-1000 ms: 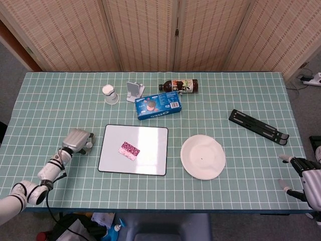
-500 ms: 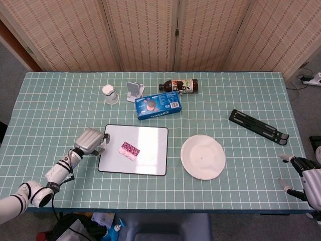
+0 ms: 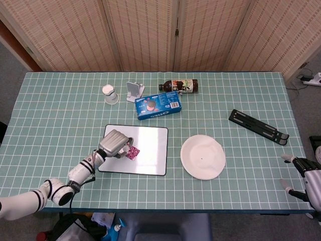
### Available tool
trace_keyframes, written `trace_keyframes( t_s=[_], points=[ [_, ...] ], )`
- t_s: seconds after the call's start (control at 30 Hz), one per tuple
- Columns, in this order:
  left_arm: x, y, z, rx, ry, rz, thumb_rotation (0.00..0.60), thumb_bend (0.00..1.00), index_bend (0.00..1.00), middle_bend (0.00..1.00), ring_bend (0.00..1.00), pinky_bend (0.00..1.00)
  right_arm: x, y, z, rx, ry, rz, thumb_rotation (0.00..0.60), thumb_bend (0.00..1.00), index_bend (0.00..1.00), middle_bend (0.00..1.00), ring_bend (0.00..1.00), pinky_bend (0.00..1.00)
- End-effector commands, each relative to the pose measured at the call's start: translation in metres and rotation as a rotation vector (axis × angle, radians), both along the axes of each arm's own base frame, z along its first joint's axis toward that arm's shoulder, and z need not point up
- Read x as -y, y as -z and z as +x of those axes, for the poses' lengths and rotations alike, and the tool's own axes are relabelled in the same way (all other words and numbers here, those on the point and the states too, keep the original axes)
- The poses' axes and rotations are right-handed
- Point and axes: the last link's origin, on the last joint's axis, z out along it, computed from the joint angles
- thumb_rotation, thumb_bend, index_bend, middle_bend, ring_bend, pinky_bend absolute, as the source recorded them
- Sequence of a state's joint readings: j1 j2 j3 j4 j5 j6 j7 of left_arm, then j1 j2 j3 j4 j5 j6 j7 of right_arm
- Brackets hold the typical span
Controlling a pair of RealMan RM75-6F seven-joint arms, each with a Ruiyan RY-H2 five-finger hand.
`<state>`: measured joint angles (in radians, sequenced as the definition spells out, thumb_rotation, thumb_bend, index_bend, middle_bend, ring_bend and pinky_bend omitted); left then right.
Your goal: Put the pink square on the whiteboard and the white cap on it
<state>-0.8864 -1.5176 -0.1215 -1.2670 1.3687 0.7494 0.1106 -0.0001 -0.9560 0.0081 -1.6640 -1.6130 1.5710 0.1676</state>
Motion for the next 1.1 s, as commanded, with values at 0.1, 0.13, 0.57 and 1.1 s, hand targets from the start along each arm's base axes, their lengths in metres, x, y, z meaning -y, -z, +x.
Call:
trace_keyframes(
  t_s=[0.1, 0.13, 0.57, 1.1],
  points=[
    [0.0, 0.011, -0.001, -0.038, -0.008, -0.012, 0.6, 0.33, 0.5, 1.0, 1.0, 1.0, -0.001, -0.002, -0.001, 0.0, 0.004, -0.006, 0.6, 0.22, 0.25, 0.35, 0.3, 0.36],
    [0.0, 0.012, -0.001, -0.043, -0.011, -0.013, 0.6, 0.33, 0.5, 1.0, 1.0, 1.0, -0.002, -0.002, -0.002, -0.001, 0.005, -0.007, 0.6, 0.22, 0.25, 0.35, 0.31, 0.36],
    [-0.003, 0.013, -0.008, -0.047, -0.057, -0.008, 0.6, 0.33, 0.32, 1.0, 1.0, 1.0, 0.0, -0.002, -0.001, 0.002, -0.002, -0.008, 0.6, 0.22, 0.25, 0.35, 0.3, 0.36],
    [0.003, -0.066, -0.055, 0.175, -0.319, 0.226, 0.6, 0.33, 0.23, 0.74, 0.72, 0.9, 0.001, -0.002, -0.002, -0.003, 0.009, 0.003, 0.6, 0.23, 0.25, 0.35, 0.31, 0.36]
  ],
)
